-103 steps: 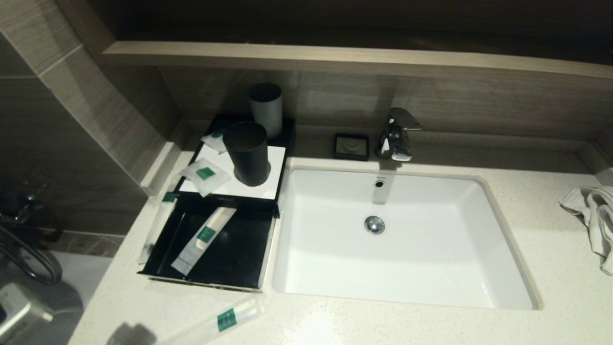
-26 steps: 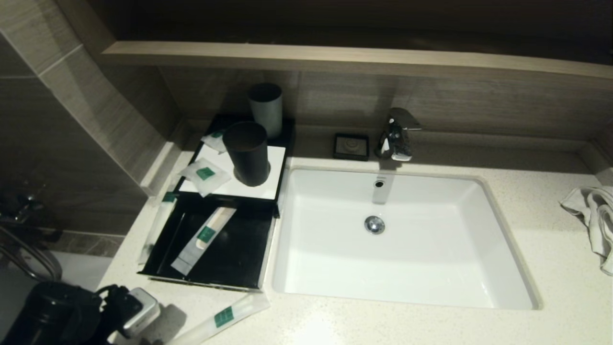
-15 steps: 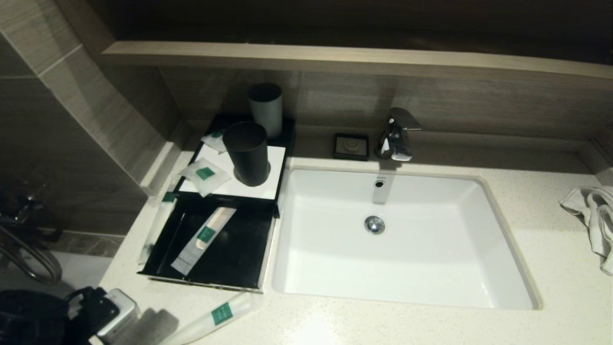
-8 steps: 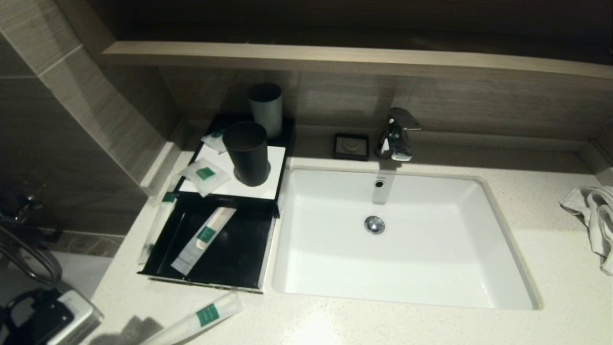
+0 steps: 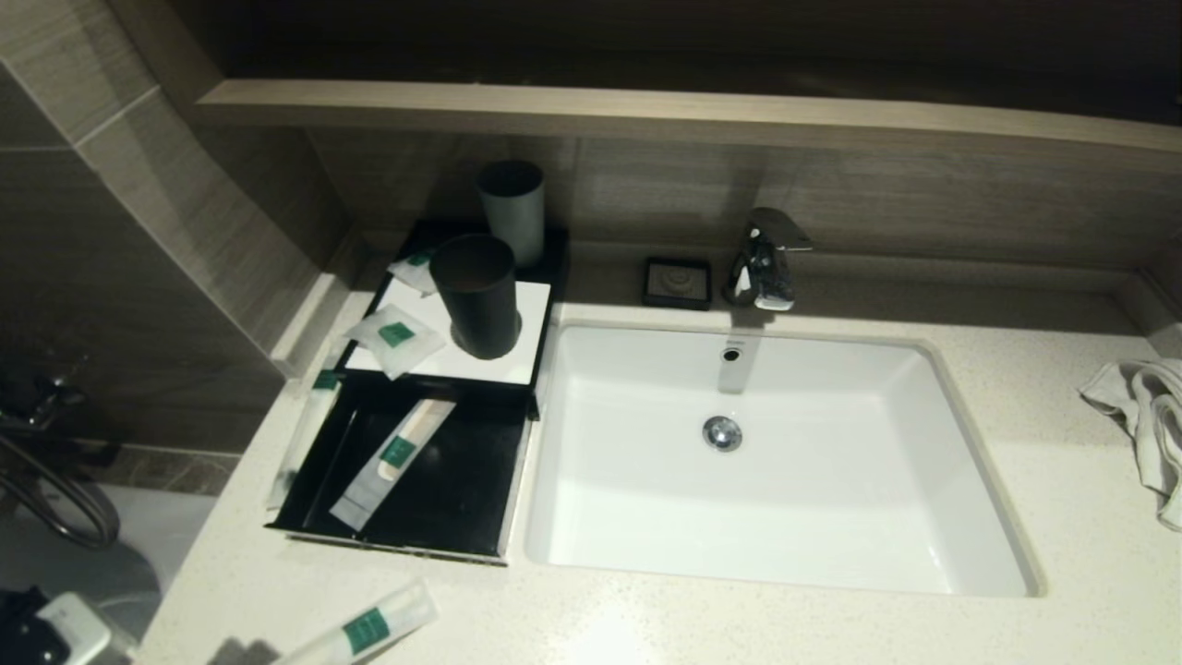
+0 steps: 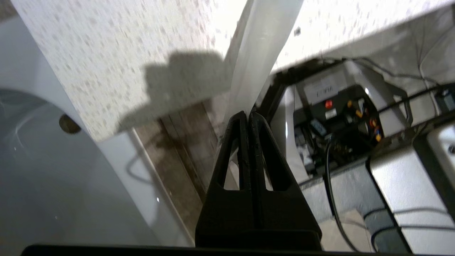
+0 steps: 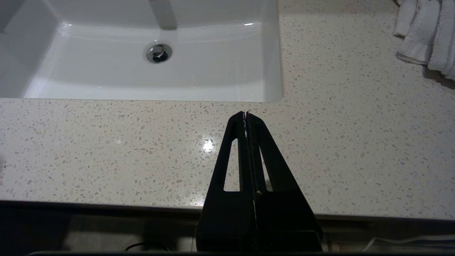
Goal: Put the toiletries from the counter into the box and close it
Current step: Pick up the bathroom toiletry
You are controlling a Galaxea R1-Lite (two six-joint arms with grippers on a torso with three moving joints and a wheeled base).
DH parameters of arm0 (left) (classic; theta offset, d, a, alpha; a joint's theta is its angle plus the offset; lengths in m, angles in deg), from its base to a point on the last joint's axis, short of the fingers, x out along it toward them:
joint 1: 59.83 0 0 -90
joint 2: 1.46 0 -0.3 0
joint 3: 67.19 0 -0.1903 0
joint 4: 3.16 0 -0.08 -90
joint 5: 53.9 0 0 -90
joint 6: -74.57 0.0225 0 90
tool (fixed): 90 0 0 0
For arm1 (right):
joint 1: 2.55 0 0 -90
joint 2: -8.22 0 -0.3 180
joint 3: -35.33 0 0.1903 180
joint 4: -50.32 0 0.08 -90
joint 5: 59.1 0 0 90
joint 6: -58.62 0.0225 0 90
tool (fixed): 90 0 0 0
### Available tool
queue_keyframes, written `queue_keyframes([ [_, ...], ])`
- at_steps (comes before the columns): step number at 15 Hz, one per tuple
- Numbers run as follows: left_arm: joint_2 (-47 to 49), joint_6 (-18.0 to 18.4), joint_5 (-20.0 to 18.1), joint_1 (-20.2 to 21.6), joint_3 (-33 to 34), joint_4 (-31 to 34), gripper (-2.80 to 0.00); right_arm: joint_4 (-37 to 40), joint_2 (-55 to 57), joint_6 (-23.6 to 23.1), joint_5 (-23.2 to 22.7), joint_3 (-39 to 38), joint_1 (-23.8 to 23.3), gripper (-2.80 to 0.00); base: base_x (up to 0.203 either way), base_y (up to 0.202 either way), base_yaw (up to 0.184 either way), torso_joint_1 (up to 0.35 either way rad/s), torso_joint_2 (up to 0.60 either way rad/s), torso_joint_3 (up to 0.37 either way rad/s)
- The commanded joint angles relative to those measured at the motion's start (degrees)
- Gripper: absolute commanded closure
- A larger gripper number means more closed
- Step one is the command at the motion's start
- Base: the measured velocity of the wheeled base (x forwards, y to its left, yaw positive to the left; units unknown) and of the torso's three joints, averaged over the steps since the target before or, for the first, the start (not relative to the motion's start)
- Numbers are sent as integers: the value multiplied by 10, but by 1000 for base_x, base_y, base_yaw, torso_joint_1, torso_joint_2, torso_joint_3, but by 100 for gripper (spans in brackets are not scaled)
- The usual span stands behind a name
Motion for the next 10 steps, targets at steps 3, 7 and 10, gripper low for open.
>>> queue_keyframes([
  [3,-19,3,-2,-1,40,19,0,0,0,1,0,0,0,0,0,0,0,0,0,0],
  [7,-12,3,-5,-1,71,13,0,0,0,1,0,-1,0,0,0,0,0,0,0,0],
  [10,4,3,-12,-2,85,9,0,0,0,0,0,0,0,0,0,0,0,0,0,0],
])
